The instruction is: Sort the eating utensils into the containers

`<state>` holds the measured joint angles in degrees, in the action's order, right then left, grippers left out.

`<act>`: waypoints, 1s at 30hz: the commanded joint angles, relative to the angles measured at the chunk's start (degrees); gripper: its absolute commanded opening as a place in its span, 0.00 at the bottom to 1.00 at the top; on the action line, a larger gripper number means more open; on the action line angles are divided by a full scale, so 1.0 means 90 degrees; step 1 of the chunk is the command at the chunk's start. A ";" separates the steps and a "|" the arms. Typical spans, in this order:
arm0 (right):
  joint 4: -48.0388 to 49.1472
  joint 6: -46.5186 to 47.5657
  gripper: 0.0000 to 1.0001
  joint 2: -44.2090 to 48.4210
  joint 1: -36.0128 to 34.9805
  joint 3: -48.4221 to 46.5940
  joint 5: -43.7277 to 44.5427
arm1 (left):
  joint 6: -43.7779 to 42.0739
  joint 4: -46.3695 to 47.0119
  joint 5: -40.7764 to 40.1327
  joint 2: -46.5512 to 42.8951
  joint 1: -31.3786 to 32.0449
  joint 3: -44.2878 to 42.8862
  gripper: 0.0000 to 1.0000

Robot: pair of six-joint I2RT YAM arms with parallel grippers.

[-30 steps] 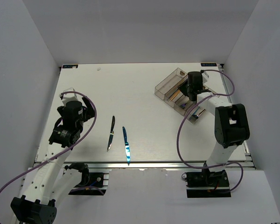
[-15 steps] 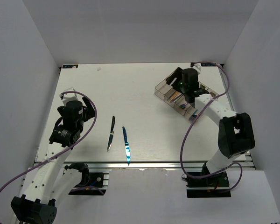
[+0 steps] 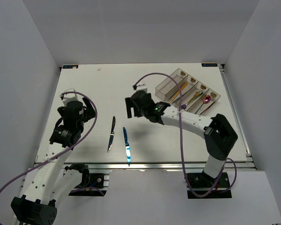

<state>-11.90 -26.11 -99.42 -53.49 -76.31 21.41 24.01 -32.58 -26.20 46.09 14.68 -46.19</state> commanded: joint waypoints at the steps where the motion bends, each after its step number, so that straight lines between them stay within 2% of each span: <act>1: -0.0657 -0.0427 0.89 -0.0320 -0.0674 -0.0104 0.0998 | 0.0028 -0.0042 -0.0126 -0.0052 -0.0019 -0.0024 0.98; 2: -0.0873 -0.0671 0.89 -0.0427 -0.0803 -0.0366 0.1484 | 0.0037 -0.0042 -0.0146 -0.0072 -0.0019 -0.0024 0.98; 4: -0.1673 -0.1433 0.89 -0.0818 -0.1087 -0.0699 0.1683 | 0.0037 -0.0042 -0.0156 -0.0121 -0.0010 -0.0014 0.98; 8: -0.1871 -0.1621 0.88 -0.1297 -0.1438 -0.1032 0.1548 | 0.0037 -0.0023 -0.0117 -0.0179 -0.0019 -0.0004 0.98; 14: -0.1734 -0.1542 0.76 -0.1853 -0.1595 -0.1208 0.0981 | 0.0037 -0.0013 -0.0039 -0.0316 -0.0019 0.0006 0.98; 17: -0.1793 -0.1513 0.64 -0.2078 -0.1595 -0.1374 0.0952 | 0.0037 0.0006 0.0000 -0.0374 -0.0019 0.0025 0.98; 18: -0.1899 -0.1484 0.57 -0.2233 -0.1605 -0.1442 0.0942 | 0.0037 0.0016 0.0010 -0.0394 -0.0019 0.0025 0.98; 26: -0.2310 -0.1542 0.55 -0.2723 -0.1664 -0.1979 0.1107 | 0.0028 0.0036 0.0078 -0.0482 -0.0019 0.0025 0.98; 30: -0.2418 -0.1708 0.42 -0.2811 -0.1664 -0.1864 0.1020 | 0.0027 0.0036 0.0098 -0.0511 -0.0019 0.0025 0.98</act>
<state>-30.68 -39.48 -123.59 -68.18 -92.27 29.98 24.03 -32.53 -26.04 42.39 14.68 -46.19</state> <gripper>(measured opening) 0.450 0.981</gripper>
